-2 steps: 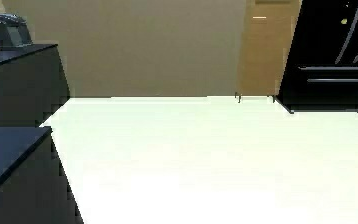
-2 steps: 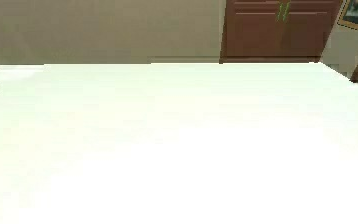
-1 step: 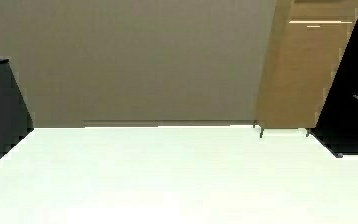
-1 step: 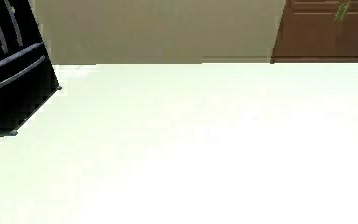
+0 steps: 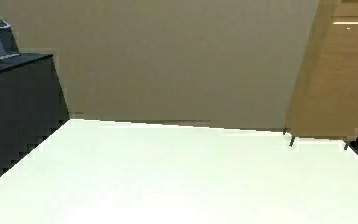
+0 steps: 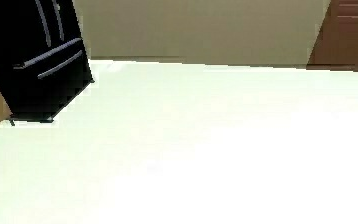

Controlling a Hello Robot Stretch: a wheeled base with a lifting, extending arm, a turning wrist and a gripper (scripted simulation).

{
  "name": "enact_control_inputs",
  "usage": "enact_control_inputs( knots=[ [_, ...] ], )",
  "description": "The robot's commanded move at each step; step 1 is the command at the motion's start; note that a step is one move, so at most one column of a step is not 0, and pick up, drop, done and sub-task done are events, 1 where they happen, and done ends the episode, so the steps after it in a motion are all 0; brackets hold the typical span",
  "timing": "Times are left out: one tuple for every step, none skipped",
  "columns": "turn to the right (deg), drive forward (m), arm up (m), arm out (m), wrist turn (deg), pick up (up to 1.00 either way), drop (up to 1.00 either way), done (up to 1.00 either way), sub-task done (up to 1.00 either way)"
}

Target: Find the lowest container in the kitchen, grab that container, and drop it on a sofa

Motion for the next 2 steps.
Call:
enact_control_inputs(
  knots=[
    [0.0, 0.15, 0.0, 0.0, 0.0, 0.0, 0.0, 0.0, 0.0],
    [-36.0, 0.0, 0.0, 0.0, 0.0, 0.0, 0.0, 0.0, 0.0]
  ],
)
